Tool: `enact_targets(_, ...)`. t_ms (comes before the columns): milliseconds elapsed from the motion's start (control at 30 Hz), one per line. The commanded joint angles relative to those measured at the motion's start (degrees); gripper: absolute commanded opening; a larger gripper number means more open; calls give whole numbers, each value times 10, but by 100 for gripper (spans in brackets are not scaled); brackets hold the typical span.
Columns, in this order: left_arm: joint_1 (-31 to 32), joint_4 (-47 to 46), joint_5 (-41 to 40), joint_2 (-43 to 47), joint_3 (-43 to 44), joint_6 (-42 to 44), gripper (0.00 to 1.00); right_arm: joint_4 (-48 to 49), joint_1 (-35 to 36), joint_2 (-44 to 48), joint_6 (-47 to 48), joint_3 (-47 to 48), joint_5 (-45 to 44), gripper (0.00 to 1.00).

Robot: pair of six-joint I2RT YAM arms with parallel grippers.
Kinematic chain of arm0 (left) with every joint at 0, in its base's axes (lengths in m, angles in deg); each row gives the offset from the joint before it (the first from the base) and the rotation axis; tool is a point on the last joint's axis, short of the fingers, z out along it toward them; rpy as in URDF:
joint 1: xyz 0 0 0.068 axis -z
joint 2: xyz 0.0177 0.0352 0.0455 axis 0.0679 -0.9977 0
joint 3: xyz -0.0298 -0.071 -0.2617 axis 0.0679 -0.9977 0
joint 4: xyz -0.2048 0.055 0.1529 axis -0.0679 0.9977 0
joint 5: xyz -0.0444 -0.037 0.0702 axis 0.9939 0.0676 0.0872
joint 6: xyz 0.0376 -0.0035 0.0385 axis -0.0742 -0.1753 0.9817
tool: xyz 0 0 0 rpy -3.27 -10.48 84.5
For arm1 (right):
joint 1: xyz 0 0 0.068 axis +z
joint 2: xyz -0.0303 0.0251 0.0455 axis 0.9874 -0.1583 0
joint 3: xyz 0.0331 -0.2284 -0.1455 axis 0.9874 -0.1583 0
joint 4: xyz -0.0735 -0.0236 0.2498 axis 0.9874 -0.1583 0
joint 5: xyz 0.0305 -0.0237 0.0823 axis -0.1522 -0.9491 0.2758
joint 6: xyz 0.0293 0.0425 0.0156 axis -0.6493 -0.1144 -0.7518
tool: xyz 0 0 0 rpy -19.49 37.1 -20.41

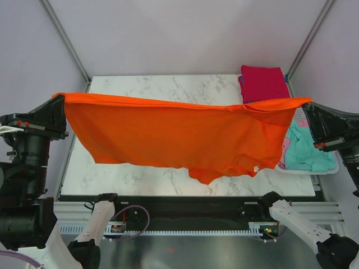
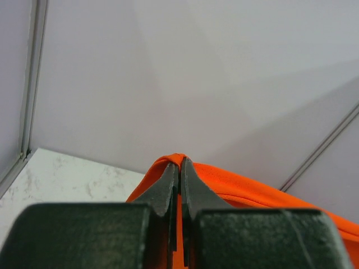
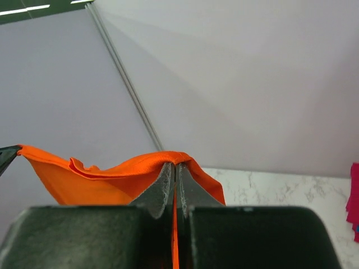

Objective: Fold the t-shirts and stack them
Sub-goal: Flatten the tshirt out

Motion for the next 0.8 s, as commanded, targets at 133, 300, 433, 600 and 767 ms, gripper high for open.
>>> enact_targets(133, 31, -7, -42, -68, 27, 67, 2, -18, -45, -101, 30, 82, 18, 0)
enact_targets(300, 32, -8, -72, -122, -34, 57, 2, -7, -45, -234, 36, 70, -61, 0)
enact_targets(433, 25, -7, -56, -247, -93, 47, 2, 11, -45, -369, 47, 60, -129, 0)
enact_targets(600, 4, -44, -78, -421, -147, 52, 2, 94, -66, -582, 64, 58, -149, 0)
enact_targets(767, -21, -14, 48, -666, -30, 65, 46, 39, -79, -833, 72, 277, -149, 60)
